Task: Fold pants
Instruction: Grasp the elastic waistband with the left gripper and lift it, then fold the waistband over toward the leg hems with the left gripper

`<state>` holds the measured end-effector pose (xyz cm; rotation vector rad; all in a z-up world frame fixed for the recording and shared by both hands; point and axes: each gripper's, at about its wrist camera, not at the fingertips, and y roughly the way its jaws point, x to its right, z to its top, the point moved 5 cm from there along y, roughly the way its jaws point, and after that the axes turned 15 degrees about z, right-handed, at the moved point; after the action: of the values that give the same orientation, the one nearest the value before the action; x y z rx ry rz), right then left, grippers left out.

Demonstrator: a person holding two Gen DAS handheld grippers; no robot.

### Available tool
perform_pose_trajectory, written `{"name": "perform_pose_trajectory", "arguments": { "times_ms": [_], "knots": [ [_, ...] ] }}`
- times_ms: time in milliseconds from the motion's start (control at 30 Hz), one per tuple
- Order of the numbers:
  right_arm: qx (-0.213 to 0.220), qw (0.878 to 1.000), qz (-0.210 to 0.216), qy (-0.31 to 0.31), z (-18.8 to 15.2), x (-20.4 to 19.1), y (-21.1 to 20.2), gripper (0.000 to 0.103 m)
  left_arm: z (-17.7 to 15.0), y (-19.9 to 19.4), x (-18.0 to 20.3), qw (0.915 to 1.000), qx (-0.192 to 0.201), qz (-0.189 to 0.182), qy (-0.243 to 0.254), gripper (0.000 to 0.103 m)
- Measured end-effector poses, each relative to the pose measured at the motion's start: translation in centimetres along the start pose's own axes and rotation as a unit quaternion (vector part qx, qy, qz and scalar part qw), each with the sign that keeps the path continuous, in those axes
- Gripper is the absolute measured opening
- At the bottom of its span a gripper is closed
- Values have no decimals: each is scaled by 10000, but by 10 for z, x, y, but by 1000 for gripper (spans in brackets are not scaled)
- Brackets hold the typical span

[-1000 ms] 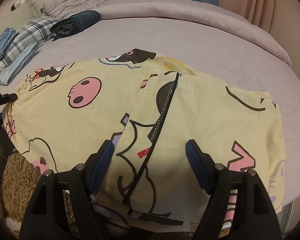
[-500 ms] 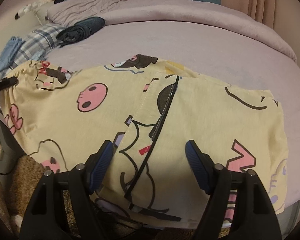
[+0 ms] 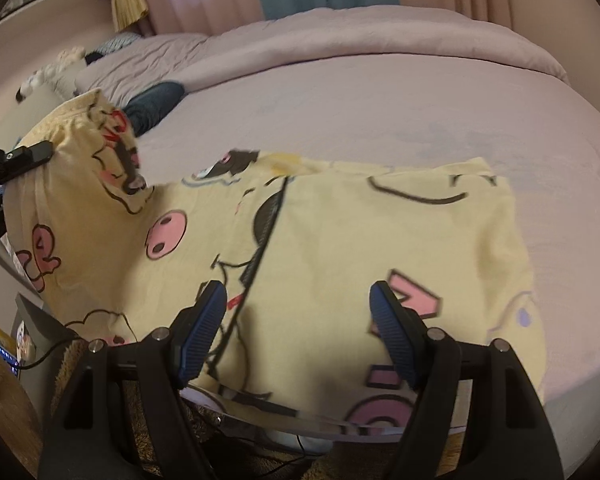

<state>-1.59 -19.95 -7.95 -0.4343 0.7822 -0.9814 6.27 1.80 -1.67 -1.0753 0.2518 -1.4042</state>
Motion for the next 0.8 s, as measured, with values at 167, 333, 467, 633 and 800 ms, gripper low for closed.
{"name": "perform_pose_trajectory", "arguments": {
  "times_ms": [167,333,467,633,800],
  "knots": [
    [325,9990,-55,310,4,25,-25,74,-10,27,57,9978,-308,-229,547,10],
    [605,9959,-205,636,5,55,-49,74,-29,49,110,9918,-628,-470,1010,10],
    [767,9921,-357,931,1,83,-66,74,-48,69,145,9844,-932,-567,1380,10],
    [1002,9845,-477,1355,-6,111,-83,75,-83,110,169,9715,-1378,-309,1902,10],
    [1084,9795,-550,1608,-16,125,-93,76,-110,139,172,9614,-1816,-104,2066,10]
  ]
}}
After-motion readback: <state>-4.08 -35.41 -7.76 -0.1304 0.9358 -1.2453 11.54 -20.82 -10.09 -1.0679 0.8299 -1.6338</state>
